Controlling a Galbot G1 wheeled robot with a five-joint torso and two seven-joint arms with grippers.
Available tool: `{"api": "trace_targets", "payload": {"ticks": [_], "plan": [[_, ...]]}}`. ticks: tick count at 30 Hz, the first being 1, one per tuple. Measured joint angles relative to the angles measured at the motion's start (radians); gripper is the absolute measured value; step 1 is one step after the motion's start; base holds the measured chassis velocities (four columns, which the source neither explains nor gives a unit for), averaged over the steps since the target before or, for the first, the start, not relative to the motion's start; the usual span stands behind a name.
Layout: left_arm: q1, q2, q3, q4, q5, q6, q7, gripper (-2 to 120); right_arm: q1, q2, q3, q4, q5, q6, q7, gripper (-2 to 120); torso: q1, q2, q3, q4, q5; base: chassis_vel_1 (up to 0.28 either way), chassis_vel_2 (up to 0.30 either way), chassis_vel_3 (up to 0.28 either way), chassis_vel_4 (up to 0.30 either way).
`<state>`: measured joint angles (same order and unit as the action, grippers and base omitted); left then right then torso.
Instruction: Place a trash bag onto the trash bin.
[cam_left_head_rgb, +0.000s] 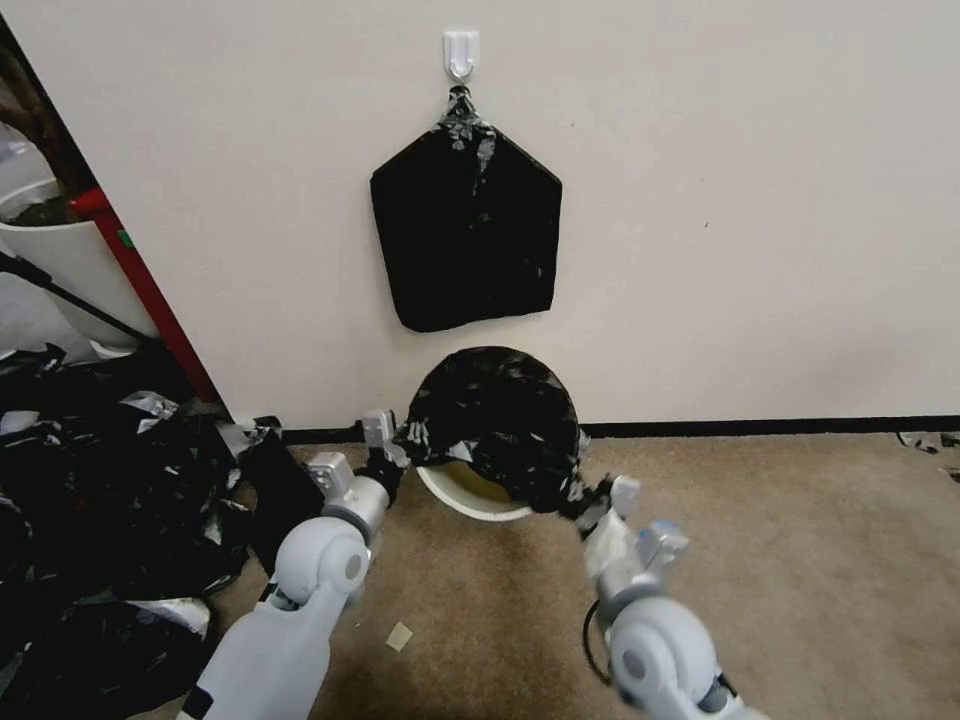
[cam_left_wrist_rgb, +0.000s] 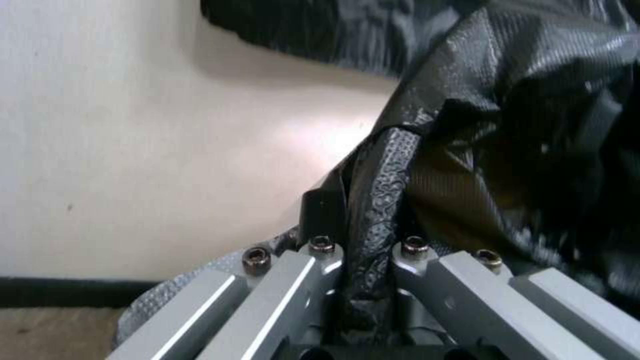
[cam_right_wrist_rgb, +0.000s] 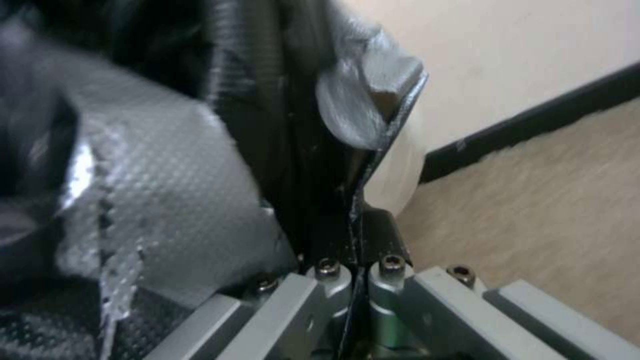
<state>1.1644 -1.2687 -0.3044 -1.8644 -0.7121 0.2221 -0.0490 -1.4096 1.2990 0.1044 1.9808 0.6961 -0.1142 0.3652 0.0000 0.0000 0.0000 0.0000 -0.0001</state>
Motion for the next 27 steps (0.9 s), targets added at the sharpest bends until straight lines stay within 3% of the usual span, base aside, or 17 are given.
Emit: {"api": "trace_targets", "payload": {"ticks": [13,27], "plan": [[-0.007,-0.004,-0.051,-0.03,-0.099,-0.006,-0.015,2,0.009,0.013,-0.05,-0.121,-0.127,0.241,-0.331,0,0.0,0.0,0.0,0.0001,0.0,0.0,0.0,0.0,0.0],[-0.008,0.003,-0.061,-0.013,-0.041,0.012,0.035,2,0.086,-0.018,0.038,-0.197,-0.172,0.293,-0.41,0,0.0,0.0,0.0,0.0,0.0004,0.0,0.0,0.0,0.0]]}}
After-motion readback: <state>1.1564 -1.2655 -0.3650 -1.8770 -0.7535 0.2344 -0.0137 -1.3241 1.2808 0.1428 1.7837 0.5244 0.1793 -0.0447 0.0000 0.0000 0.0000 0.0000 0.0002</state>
